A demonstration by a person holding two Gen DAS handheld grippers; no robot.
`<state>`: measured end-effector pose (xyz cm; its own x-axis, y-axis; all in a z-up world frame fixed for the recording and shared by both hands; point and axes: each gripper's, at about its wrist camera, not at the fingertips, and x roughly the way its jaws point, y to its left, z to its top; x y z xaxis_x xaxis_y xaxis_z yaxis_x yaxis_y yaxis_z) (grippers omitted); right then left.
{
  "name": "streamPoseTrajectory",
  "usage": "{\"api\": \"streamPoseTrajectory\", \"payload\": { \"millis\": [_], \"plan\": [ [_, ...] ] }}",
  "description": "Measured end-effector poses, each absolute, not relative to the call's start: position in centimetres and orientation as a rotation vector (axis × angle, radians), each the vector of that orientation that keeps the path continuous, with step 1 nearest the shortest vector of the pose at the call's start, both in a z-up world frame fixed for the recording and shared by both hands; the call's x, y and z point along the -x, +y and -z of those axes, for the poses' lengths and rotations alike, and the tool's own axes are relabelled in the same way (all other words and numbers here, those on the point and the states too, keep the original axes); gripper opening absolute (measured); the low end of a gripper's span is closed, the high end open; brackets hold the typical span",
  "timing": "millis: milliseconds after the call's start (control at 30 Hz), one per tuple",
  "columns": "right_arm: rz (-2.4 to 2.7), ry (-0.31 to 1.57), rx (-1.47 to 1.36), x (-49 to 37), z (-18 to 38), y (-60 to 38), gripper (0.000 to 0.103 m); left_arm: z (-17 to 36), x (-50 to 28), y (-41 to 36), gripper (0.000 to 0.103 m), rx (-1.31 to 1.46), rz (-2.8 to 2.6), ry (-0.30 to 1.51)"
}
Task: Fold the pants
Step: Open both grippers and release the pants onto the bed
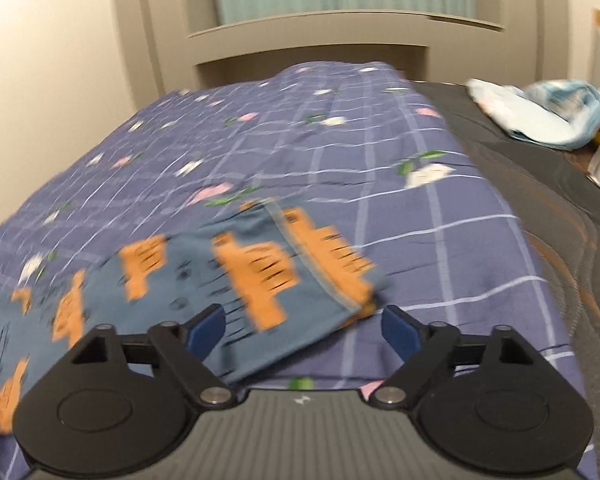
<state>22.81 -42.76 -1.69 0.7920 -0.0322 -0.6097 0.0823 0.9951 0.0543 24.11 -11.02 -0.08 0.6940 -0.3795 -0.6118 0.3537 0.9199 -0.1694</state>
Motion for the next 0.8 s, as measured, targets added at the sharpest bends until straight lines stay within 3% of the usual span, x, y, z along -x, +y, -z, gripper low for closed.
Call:
{"api": "streamPoseTrajectory", "payload": {
  "millis": [200, 567, 800],
  "plan": [
    [0.001, 0.690, 0.011, -22.2, 1.5, -38.3, 0.103, -3.9, -22.1, -6.7, 0.099, 0.088, 0.307, 0.589],
    [-0.178, 0.659, 0.050, -18.4, 0.4, -28.4, 0.103, -11.2, -15.8, 4.5, 0.102, 0.029, 0.072, 0.425],
    [-0.256, 0.653, 0.098, -16.9, 1.1, -22.4, 0.103, -10.6, -12.4, 12.4, 0.102, 0.043, -0.061, 0.437]
  ]
}}
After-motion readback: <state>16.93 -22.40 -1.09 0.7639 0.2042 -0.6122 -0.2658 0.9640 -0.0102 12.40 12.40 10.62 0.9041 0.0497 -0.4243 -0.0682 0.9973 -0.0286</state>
